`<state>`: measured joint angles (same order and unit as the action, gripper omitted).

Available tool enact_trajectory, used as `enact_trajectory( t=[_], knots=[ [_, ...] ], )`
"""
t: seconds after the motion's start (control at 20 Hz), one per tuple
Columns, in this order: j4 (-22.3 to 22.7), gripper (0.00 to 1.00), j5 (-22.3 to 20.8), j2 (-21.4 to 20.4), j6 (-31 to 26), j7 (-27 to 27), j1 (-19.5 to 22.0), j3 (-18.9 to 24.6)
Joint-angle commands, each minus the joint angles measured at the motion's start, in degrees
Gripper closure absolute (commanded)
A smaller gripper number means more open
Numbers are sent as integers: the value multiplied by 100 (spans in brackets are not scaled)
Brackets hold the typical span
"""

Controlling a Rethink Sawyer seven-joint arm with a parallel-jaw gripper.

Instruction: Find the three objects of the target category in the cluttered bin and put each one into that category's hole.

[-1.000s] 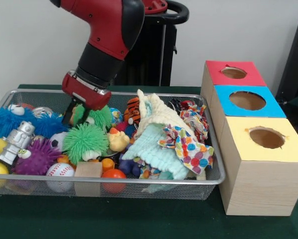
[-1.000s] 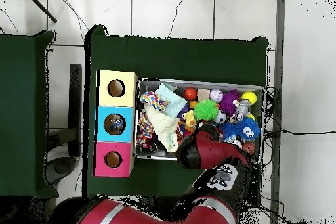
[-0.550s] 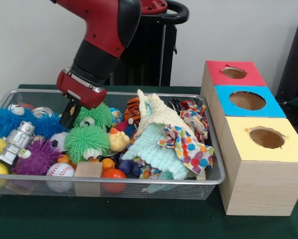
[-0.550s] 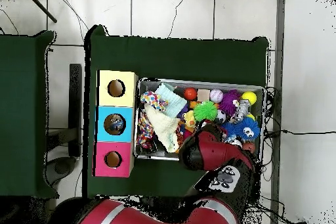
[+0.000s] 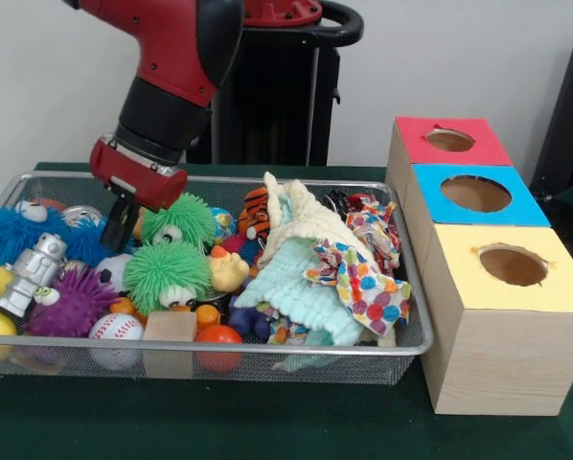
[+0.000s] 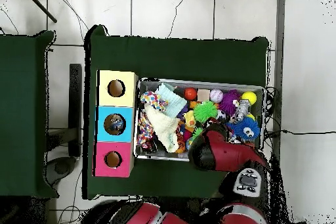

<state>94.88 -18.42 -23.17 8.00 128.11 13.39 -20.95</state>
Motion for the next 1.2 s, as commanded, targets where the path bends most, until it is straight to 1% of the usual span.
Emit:
enact_trajectory(
  t=[0.05,0.1,0.2,0.25,0.3,0.35,0.4,0.45,0.5,0.6,0.7,0.75,0.85,0.95,1.0,1.05,1.1,1.2],
  knots=[
    [215,100,-1084,-463,213,136,882,1832],
    [136,0,-1058,-411,262,264,768,1669],
    [33,0,-928,-288,580,347,531,1346],
    [31,0,-1001,-305,581,350,593,1431],
    [52,0,-1363,-402,471,208,848,1813],
    [66,0,-1634,-474,320,68,1023,2090],
    [173,0,-2035,-609,-43,-201,1425,2667],
    [263,0,-2230,-668,-241,-327,1676,3022],
    [418,0,-2529,-727,-590,-605,2150,3665],
    [519,0,-2788,-760,-820,-795,2464,4101],
    [564,0,-2979,-760,-958,-927,2656,4402],
    [556,0,-3044,-743,-983,-935,2703,4475],
    [573,0,-3127,-646,-1198,-1081,2912,4770],
    [673,0,-3270,-604,-1291,-1159,2998,5014],
    [723,0,-3396,-543,-1429,-1358,3218,5341],
    [755,0,-3484,-504,-1495,-1453,3326,5517],
    [810,0,-3561,-387,-1663,-1675,3558,5849],
    [882,0,-3572,-245,-1947,-1935,3793,6145]
  ],
)
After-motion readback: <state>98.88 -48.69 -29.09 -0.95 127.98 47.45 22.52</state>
